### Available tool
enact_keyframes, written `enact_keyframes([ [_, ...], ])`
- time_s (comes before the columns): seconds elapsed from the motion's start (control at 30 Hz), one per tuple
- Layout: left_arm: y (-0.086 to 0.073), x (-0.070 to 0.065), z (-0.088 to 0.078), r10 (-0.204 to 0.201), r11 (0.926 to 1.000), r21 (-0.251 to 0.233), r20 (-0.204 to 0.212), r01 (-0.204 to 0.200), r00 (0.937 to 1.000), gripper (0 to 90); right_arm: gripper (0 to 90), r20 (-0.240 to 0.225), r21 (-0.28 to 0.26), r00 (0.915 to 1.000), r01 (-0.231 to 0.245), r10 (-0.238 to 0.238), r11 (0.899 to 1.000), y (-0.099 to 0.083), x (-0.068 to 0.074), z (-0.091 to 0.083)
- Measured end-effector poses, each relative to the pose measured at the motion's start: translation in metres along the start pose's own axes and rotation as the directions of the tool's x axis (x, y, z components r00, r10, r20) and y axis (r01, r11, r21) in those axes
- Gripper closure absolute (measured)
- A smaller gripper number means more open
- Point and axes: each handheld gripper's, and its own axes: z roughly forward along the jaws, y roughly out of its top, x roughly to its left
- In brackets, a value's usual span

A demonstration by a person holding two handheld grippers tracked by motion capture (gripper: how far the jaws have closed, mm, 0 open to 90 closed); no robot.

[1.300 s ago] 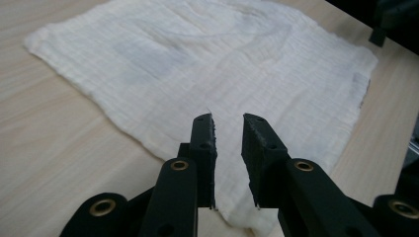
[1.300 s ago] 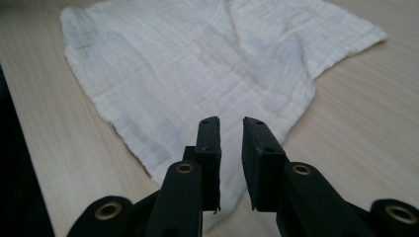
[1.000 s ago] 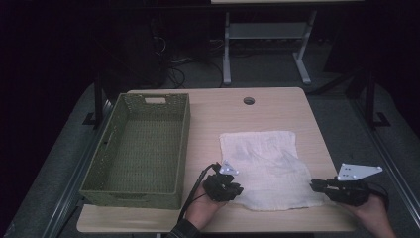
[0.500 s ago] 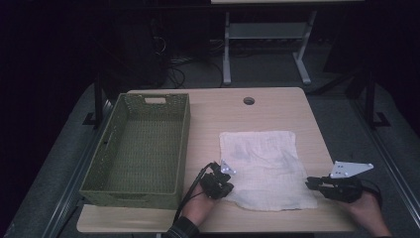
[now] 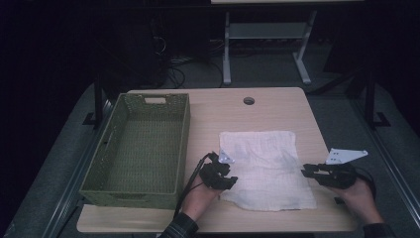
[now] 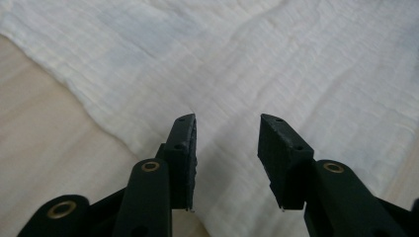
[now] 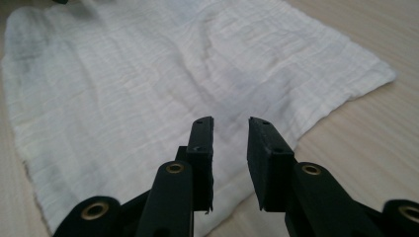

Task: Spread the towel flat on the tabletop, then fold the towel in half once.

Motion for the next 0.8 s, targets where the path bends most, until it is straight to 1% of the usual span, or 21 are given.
enact_keyframes([
  [0.03, 0.002, 0.002, 0.000, 0.010, 0.9999, -0.006, -0.004, -0.010, 0.9999, 56.3, 70.8, 0.000, -0.003, 1.0000, -0.003, 0.003, 1.000, 0.002, -0.003, 0.001],
  [0.13, 0.007, 0.008, 0.001, 0.010, 0.9997, -0.024, -0.008, -0.011, 0.9999, 54.4, 69.0, 0.003, -0.010, 1.0000, -0.006, 0.006, 1.000, 0.010, -0.011, 0.005],
  [0.17, 0.009, 0.011, 0.002, 0.000, 0.9995, -0.032, 0.003, 0.001, 1.0000, 54.0, 68.9, 0.007, -0.007, 0.9999, -0.012, 0.013, 1.000, 0.013, -0.013, 0.006],
  [0.2, 0.010, 0.014, 0.003, -0.005, 0.9993, -0.037, 0.011, 0.005, 0.9999, 53.6, 68.8, 0.010, -0.009, 0.9999, -0.009, 0.009, 1.000, 0.016, -0.016, 0.008],
  [0.3, 0.015, 0.021, 0.005, -0.009, 0.9984, -0.056, 0.015, 0.010, 0.9999, 52.4, 66.5, 0.021, -0.011, 0.9996, -0.017, 0.017, 1.000, 0.023, -0.022, 0.012],
  [0.37, 0.018, 0.025, 0.007, 0.005, 0.9977, -0.068, 0.014, -0.004, 0.9999, 51.0, 64.3, 0.020, -0.014, 0.9994, -0.028, 0.028, 1.000, 0.028, -0.028, 0.016],
  [0.43, 0.022, 0.028, 0.010, 0.005, 0.9978, -0.067, 0.003, -0.004, 1.0000, 50.9, 63.8, 0.014, -0.006, 0.9986, -0.051, 0.051, 0.999, 0.032, -0.035, 0.020],
  [0.47, 0.024, 0.031, 0.011, 0.005, 0.9975, -0.071, -0.006, -0.005, 1.0000, 51.0, 63.8, 0.019, -0.007, 0.9986, -0.048, 0.049, 0.999, 0.034, -0.038, 0.023],
  [0.5, 0.026, 0.033, 0.012, 0.005, 0.9976, -0.069, -0.017, -0.006, 0.9998, 51.8, 63.8, 0.020, -0.003, 0.9983, -0.055, 0.055, 0.998, 0.036, -0.042, 0.026],
  [0.63, 0.033, 0.044, 0.018, -0.014, 0.9976, -0.068, -0.034, 0.012, 0.9993, 53.4, 63.2, 0.035, 0.012, 0.9971, -0.067, 0.067, 0.998, 0.042, -0.053, 0.036],
  [0.67, 0.036, 0.046, 0.020, -0.011, 0.9973, -0.073, -0.042, 0.008, 0.9991, 53.6, 63.9, 0.036, 0.015, 0.9971, -0.067, 0.066, 0.998, 0.044, -0.057, 0.038],
  [0.7, 0.038, 0.049, 0.021, -0.013, 0.9972, -0.074, -0.058, 0.009, 0.9982, 53.6, 63.9, 0.041, 0.021, 0.9966, -0.073, 0.072, 0.997, 0.046, -0.059, 0.041],
  [0.73, 0.041, 0.051, 0.022, -0.015, 0.9969, -0.078, -0.083, 0.008, 0.9964, 53.6, 64.0, 0.047, 0.015, 0.9965, -0.071, 0.070, 0.997, 0.048, -0.063, 0.043],
  [0.77, 0.044, 0.054, 0.024, -0.025, 0.9964, -0.083, -0.102, 0.016, 0.9945, 53.6, 64.2, 0.046, 0.010, 0.9965, -0.070, 0.070, 0.997, 0.049, -0.067, 0.045],
  [0.8, 0.045, 0.057, 0.024, -0.024, 0.9969, -0.078, -0.117, 0.015, 0.9929, 53.6, 64.2, 0.049, 0.007, 0.9962, -0.072, 0.072, 0.997, 0.052, -0.070, 0.048],
])
